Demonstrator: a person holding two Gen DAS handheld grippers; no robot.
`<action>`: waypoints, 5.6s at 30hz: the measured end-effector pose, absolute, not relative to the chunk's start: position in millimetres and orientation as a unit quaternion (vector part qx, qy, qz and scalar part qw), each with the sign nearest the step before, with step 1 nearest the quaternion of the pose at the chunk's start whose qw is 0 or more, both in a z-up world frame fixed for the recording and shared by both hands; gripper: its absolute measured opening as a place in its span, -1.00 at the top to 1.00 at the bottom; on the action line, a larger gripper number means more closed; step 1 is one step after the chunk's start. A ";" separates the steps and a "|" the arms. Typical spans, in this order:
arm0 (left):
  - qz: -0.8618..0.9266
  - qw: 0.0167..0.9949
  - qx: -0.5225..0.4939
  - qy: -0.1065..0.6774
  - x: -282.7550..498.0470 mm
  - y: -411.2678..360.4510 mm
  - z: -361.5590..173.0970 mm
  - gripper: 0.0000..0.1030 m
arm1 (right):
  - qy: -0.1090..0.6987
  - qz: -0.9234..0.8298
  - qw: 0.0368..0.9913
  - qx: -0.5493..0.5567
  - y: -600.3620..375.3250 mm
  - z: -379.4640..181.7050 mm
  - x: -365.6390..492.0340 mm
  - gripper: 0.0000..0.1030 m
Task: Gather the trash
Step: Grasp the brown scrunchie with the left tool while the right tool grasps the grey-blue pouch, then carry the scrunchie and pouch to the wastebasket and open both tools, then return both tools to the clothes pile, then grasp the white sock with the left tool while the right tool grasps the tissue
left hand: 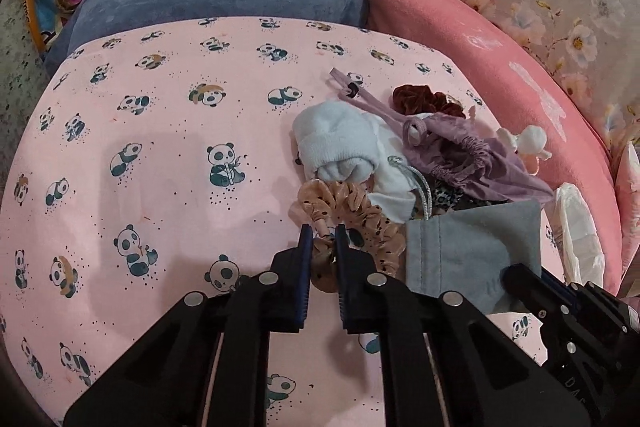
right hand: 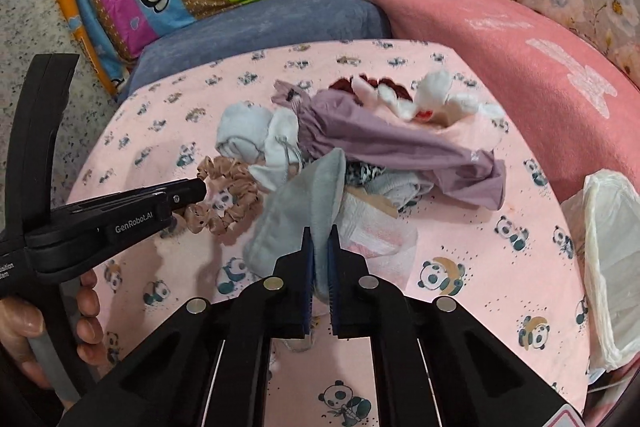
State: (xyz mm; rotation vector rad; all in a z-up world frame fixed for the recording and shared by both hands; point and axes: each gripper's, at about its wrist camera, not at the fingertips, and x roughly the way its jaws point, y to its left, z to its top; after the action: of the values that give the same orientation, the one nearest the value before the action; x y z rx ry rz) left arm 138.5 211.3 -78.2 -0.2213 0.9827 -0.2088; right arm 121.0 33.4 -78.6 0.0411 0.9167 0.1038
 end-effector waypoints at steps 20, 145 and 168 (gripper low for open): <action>-0.195 0.912 -0.048 0.358 118.9 107.4 51.6 0.79 | 0.288 -0.027 0.956 0.055 -73.2 67.0 74.9 0.89; -0.069 0.866 -0.131 0.477 209.4 215.6 -90.5 -0.27 | 0.489 0.038 0.860 0.140 -23.6 -117.9 139.8 0.48; -0.130 0.882 -0.115 0.437 170.2 178.1 -27.7 0.64 | 0.372 0.044 0.917 0.140 -40.5 -16.4 109.0 0.87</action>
State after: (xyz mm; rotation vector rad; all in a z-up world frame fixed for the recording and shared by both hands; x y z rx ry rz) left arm 170.2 178.1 -27.7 -0.2394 0.9108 -0.2697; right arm 109.0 -40.5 -16.4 0.2871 0.7651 0.0909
